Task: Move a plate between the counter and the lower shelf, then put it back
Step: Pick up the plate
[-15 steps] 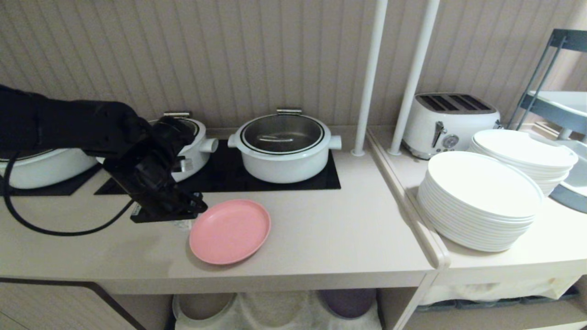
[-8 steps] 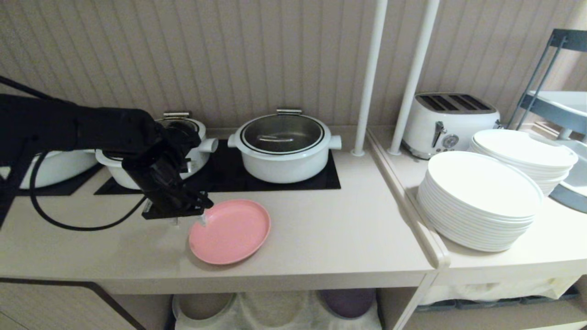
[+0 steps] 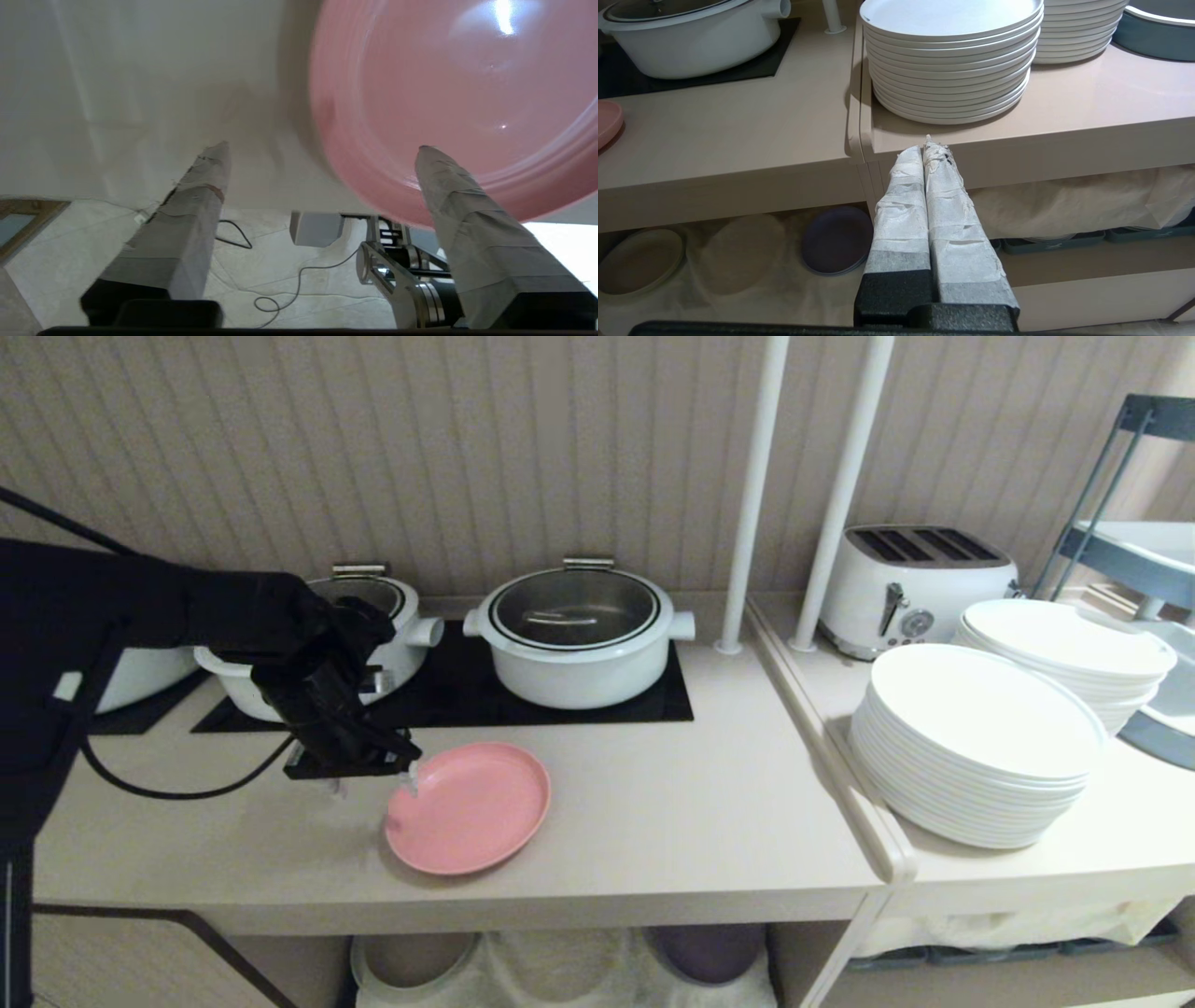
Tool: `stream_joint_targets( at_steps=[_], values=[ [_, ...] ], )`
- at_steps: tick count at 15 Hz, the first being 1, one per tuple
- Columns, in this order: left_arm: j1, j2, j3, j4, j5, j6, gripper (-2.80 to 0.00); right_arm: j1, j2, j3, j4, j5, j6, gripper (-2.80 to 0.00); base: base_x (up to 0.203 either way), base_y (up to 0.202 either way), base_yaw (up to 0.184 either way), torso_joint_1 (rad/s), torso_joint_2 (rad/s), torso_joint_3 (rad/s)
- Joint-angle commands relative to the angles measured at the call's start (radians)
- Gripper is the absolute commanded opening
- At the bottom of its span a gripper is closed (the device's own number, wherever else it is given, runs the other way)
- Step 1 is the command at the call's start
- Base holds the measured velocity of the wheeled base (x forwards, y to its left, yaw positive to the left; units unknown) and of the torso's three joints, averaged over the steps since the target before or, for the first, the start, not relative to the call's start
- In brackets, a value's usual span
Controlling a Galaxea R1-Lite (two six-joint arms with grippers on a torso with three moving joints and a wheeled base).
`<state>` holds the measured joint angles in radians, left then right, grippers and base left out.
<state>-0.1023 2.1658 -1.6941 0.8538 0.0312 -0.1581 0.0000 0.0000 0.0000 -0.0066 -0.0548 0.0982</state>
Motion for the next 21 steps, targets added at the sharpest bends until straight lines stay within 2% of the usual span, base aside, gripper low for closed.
stream_joint_targets(
  at_steps=[1,8,21],
  values=[
    [0.002,0.031,-0.009,0.002,0.0,-0.001,0.0,0.0,0.0,0.0,0.0,0.0,0.001,-2.8,0.0,0.0,0.0,0.0,0.0,0.0],
    [-0.024,0.107,-0.012,-0.075,0.001,-0.006,0.0,0.0,0.002,0.0,0.0,0.0,0.0,-2.8,0.0,0.0,0.0,0.0,0.0,0.0],
    [-0.023,0.161,-0.013,-0.111,0.0,-0.009,0.0,0.0,0.002,0.0,-0.001,0.0,0.001,-2.8,0.0,0.0,0.0,0.0,0.0,0.0]
  ],
)
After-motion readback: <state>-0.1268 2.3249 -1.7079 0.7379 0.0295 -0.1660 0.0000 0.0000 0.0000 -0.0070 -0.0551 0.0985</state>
